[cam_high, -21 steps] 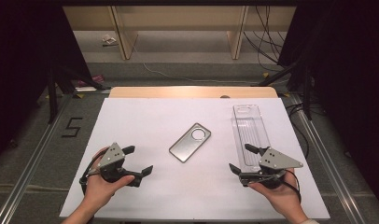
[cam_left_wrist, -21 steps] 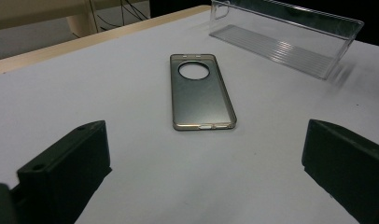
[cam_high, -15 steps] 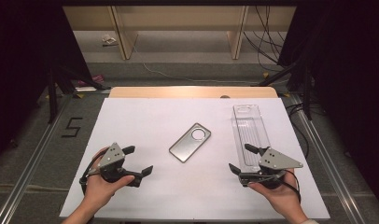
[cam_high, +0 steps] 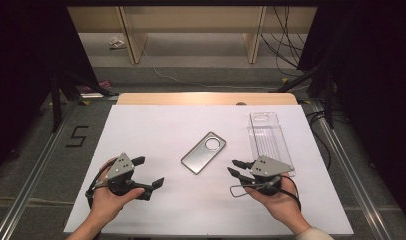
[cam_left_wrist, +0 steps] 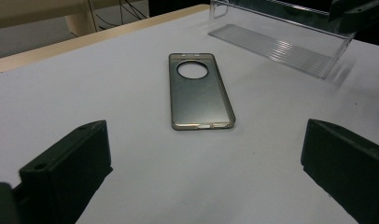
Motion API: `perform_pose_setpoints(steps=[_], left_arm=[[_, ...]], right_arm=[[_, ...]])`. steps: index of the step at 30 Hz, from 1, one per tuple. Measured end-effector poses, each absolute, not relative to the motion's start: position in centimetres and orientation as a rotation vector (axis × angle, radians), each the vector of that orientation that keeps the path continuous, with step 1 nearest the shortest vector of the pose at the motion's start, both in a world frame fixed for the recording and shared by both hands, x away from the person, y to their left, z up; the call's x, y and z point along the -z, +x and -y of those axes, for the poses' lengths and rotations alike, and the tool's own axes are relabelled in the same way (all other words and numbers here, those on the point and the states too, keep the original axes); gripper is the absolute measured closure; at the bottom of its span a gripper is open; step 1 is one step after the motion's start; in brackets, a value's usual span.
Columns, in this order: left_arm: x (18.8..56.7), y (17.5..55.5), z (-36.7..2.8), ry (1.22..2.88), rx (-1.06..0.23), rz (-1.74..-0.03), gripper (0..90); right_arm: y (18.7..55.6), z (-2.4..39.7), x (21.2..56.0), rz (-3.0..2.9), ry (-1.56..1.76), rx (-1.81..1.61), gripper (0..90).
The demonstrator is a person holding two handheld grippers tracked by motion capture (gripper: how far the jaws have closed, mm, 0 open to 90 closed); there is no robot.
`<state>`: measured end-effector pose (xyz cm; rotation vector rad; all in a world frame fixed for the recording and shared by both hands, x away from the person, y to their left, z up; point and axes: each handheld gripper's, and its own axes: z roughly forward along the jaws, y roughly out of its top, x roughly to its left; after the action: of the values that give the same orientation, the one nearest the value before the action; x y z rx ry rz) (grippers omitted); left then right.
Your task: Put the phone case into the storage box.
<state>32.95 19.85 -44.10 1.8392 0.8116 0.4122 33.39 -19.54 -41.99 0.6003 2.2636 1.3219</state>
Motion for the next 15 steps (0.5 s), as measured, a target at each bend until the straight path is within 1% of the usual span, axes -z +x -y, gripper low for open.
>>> perform_pose_setpoints(steps=[4, 7, 15], left_arm=[[44.1, 32.9, -19.9, 1.841, -0.409, -0.81, 1.2], [44.1, 32.9, -19.9, 1.838, -0.41, -0.811, 1.3], [44.1, 32.9, -19.9, 1.836, -0.408, -0.814, 1.6]], right_arm=[[34.5, 17.8, 41.9, -2.282, 0.599, -1.307, 85.2], [35.5, 16.4, 41.9, -2.306, 0.579, -1.294, 90.0], [37.5, 13.7, 42.9, -2.368, 0.619, -1.217, 90.0]])
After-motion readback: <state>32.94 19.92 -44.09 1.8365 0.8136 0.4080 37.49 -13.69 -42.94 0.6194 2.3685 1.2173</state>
